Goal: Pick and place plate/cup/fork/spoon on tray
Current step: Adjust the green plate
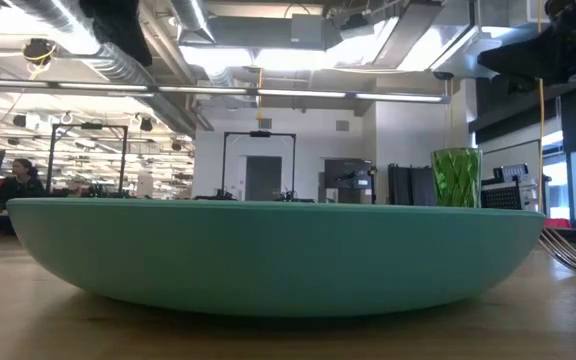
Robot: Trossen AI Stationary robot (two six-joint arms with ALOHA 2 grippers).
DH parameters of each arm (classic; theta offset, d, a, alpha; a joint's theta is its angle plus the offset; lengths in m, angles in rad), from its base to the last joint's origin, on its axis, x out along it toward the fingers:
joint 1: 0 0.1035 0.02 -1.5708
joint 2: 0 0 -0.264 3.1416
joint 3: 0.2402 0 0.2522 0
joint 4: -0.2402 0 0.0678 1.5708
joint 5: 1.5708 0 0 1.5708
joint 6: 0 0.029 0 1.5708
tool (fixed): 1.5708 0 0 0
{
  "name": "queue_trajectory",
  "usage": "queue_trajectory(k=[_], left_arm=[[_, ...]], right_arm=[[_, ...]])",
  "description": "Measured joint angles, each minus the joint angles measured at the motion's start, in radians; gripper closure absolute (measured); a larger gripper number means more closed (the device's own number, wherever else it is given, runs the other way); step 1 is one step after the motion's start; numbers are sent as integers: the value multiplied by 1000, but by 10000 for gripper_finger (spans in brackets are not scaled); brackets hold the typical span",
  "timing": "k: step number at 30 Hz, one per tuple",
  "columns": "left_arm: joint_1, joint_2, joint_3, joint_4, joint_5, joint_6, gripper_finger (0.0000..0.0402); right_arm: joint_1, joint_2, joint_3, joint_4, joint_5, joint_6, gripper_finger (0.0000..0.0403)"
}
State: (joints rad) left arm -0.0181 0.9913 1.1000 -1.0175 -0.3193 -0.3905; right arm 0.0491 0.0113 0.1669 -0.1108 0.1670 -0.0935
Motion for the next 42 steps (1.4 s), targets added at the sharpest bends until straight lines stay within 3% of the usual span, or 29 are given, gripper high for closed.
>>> queue_trajectory(k=[4,11,18,26,34,42], left_arm=[[-1,4,0,31,104,-43,374],[0,4,0,32,73,-62,374],[0,4,0,32,46,-249,374],[0,6,0,32,47,-280,373],[0,62,-1,31,62,-362,333],[-7,184,-1,42,119,-290,313]], right_arm=[[0,0,0,-15,-1,11,382],[0,0,0,-25,-2,13,382],[0,0,0,-24,-2,14,382],[0,0,0,-24,-2,14,382],[0,0,0,-23,-2,14,382],[0,0,0,-22,-2,14,382]])
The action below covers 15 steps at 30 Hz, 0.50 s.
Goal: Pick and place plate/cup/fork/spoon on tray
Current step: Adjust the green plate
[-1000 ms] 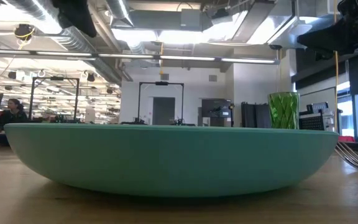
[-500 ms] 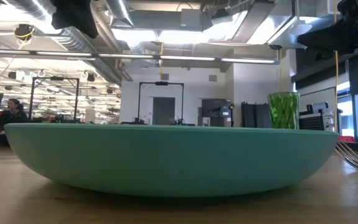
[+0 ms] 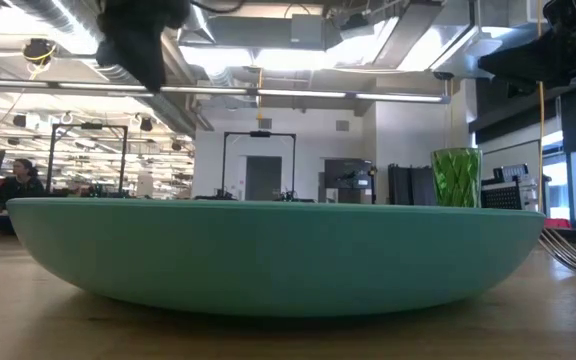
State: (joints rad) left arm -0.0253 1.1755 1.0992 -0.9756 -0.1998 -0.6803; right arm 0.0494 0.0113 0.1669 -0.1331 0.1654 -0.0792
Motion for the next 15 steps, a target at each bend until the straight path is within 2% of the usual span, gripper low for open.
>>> queue_trajectory(k=[4,10,15], left_arm=[[-5,55,0,4,95,98,316],[-4,116,0,87,225,138,317],[-4,176,0,177,298,290,317]], right_arm=[[0,0,0,0,0,0,382],[0,0,0,0,0,0,382],[0,0,0,0,0,34,382]])
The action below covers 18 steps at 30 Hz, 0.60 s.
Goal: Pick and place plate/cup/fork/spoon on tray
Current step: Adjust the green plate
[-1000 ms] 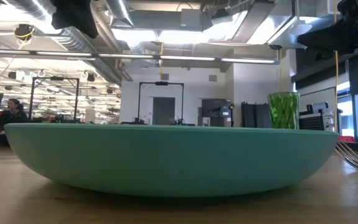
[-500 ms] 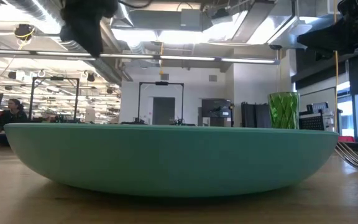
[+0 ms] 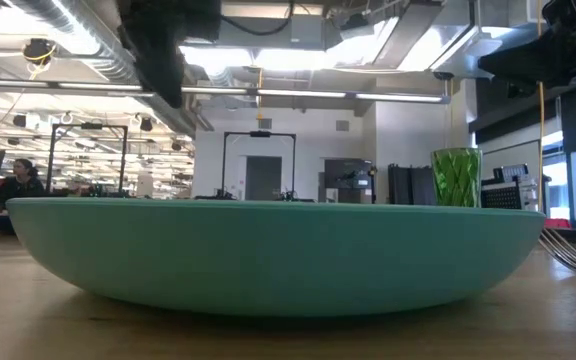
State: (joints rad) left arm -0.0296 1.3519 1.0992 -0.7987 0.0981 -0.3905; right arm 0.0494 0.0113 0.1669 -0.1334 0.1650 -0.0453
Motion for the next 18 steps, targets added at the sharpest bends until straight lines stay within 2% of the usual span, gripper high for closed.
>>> queue_trajectory(k=[6,12,18], left_arm=[[-28,72,0,73,19,119,317],[-82,165,0,110,19,36,317],[-138,232,0,186,-12,26,317]], right_arm=[[0,0,0,-3,-11,14,382],[0,0,0,-29,-70,-30,382],[0,0,0,-90,-87,-33,382]])
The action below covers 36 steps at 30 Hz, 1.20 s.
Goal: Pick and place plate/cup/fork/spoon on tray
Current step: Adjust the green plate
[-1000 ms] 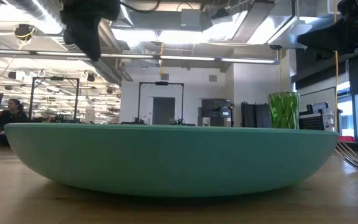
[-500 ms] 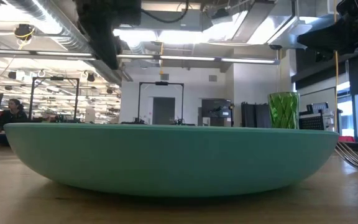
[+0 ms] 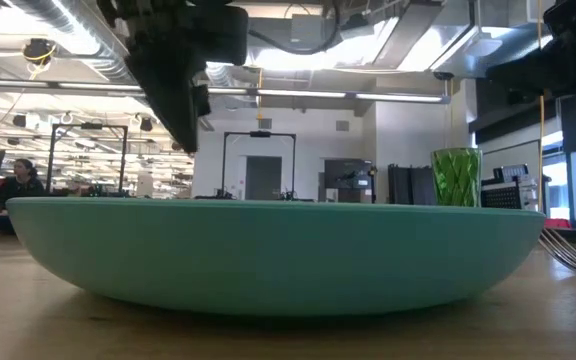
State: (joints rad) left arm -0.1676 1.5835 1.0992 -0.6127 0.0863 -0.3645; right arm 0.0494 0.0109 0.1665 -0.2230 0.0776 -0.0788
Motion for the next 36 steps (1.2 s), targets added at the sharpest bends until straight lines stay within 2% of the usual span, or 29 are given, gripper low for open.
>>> queue_trajectory(k=[6,11,22,29,36], left_arm=[[-36,35,0,8,-27,-27,317],[-63,35,0,18,-127,-64,317],[-63,34,-85,153,-115,-105,317],[-62,34,-111,147,-141,-109,317],[-62,34,-113,159,-182,-274,317]], right_arm=[[0,15,0,-48,5,49,382],[0,58,-1,-52,1,78,382],[0,101,-1,-52,-19,79,382],[0,101,-1,-52,-19,74,382],[0,101,-1,-62,-19,74,382]])
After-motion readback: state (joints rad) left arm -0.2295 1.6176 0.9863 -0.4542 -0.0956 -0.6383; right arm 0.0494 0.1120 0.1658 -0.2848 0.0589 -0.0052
